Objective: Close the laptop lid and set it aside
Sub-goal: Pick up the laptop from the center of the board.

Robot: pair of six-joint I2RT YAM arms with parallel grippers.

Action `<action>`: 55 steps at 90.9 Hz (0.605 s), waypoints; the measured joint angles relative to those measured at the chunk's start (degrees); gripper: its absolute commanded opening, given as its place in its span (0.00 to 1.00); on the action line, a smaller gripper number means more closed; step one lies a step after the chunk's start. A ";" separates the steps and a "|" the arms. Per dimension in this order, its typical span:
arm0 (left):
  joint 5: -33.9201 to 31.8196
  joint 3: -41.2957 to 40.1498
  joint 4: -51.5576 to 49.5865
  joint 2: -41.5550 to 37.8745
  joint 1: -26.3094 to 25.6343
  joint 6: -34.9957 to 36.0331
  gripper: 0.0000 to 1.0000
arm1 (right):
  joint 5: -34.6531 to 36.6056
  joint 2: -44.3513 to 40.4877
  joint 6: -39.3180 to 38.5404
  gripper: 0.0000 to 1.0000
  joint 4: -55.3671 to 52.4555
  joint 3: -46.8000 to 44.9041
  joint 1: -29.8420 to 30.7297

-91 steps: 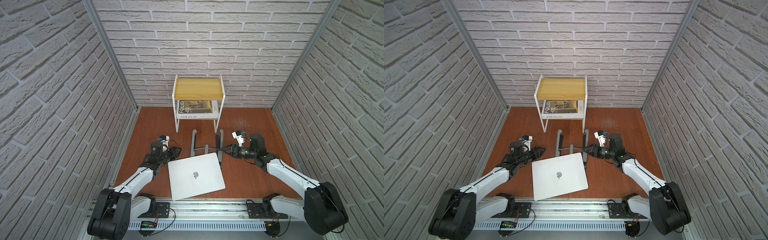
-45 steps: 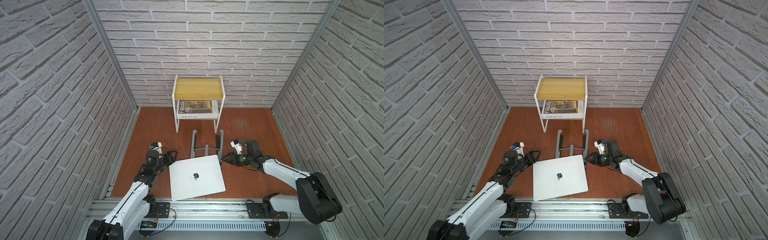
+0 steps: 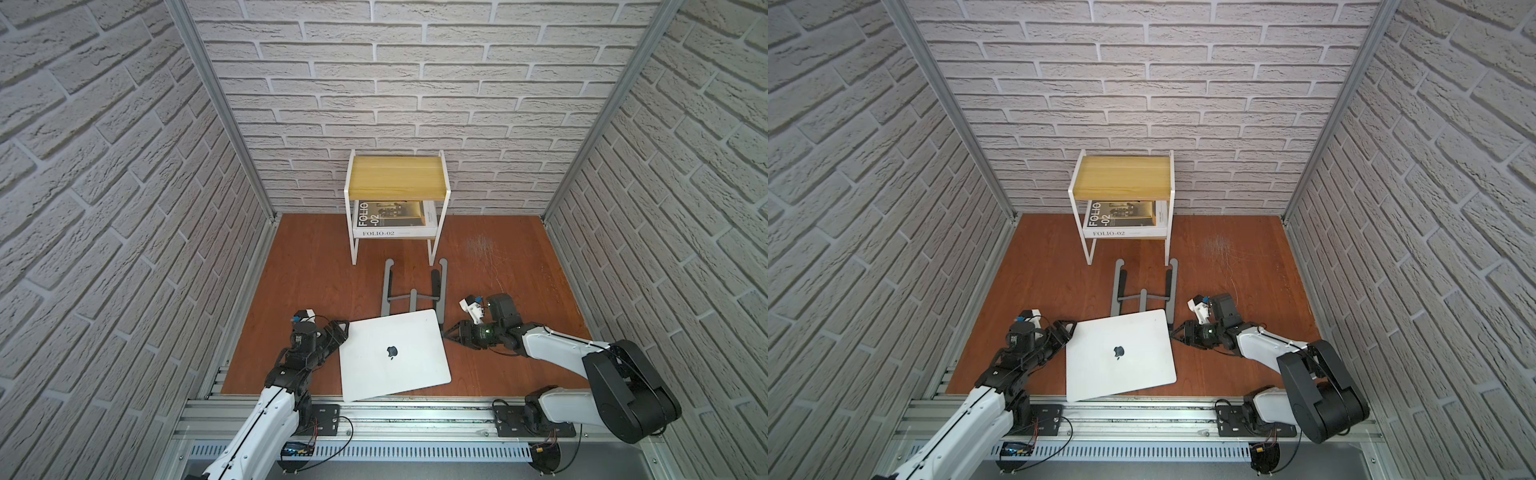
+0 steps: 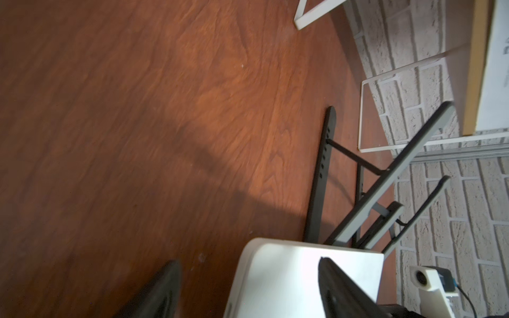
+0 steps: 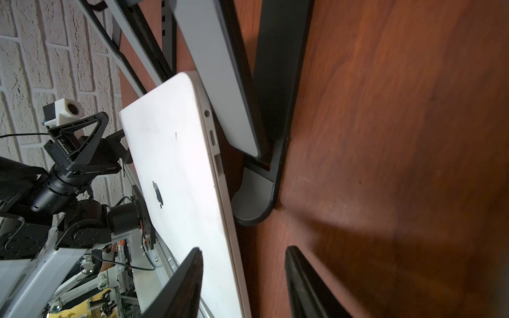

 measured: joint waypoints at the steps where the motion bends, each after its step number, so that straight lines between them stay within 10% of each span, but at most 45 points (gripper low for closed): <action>1: 0.26 0.02 0.66 0.59 0.00 0.02 0.81 | 0.00 0.31 0.07 0.53 0.39 0.00 0.07; 23: 4.50 1.77 13.05 14.34 -0.04 1.66 0.73 | -0.83 5.90 2.16 0.53 8.26 0.02 3.45; 55: 3.50 -0.13 7.96 5.07 -0.22 3.34 0.62 | -1.40 11.93 9.16 0.48 18.78 0.98 7.30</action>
